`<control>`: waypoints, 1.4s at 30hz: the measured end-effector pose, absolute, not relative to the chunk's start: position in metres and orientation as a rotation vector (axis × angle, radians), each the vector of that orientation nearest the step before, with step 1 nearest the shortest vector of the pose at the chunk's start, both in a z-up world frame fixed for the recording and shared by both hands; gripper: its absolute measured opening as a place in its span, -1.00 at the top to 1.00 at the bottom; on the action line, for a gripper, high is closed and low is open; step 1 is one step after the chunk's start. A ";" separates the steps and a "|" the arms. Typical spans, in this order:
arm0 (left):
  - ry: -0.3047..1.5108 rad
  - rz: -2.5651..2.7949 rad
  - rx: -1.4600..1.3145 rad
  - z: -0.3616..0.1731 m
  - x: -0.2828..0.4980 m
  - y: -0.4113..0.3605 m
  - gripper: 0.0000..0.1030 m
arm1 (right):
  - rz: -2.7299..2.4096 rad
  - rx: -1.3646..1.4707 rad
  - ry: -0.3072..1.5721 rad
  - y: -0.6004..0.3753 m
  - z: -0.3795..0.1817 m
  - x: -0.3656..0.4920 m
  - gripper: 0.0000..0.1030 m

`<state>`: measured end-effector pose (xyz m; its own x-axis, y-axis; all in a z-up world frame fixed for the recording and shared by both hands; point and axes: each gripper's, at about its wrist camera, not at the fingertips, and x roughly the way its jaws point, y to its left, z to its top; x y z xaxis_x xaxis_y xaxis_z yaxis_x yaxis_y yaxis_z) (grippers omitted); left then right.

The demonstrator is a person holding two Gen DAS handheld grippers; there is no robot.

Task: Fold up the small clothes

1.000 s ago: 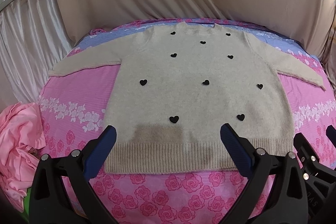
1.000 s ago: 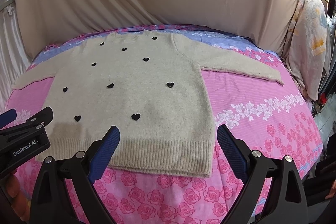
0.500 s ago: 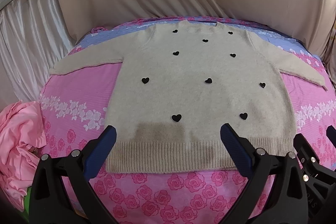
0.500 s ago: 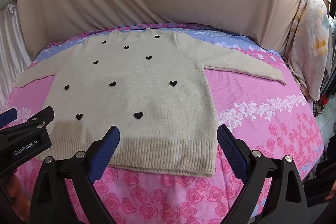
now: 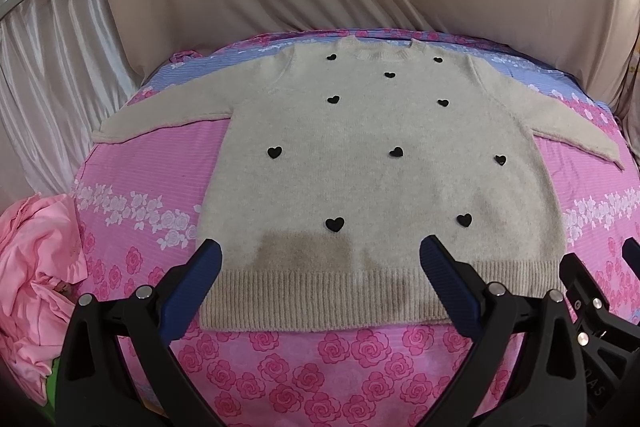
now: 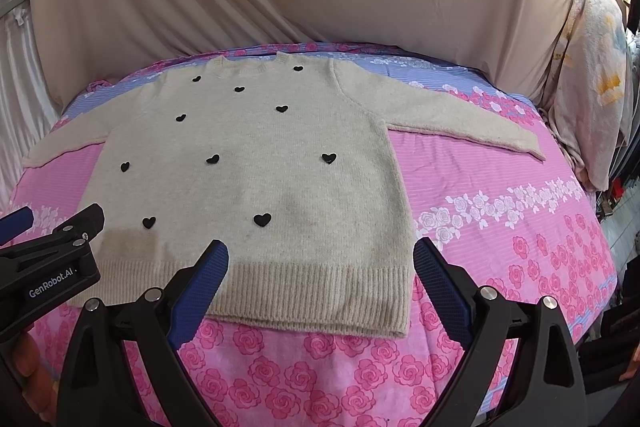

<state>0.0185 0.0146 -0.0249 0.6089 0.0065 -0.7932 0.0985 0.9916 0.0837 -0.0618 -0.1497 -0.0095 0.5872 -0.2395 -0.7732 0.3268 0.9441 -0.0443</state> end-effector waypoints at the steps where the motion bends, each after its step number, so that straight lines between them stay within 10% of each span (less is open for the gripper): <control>1: 0.915 -0.055 0.123 -0.025 0.018 0.015 -0.89 | -0.330 0.108 0.882 -0.150 -0.009 -0.062 -0.78; 33: 0.933 -0.058 0.136 -0.028 0.030 0.008 -0.89 | -0.320 0.137 0.912 -0.157 -0.019 -0.052 -0.78; 42: 0.957 -0.117 0.059 -0.031 0.040 -0.018 -0.89 | -0.529 0.341 0.964 -0.300 -0.042 -0.043 -0.78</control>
<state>0.0397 -0.0182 -0.0306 0.5699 -0.0737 -0.8184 0.1256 0.9921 -0.0019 -0.0434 -0.3004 -0.0416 0.4595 -0.2732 -0.8451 0.5669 0.8227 0.0423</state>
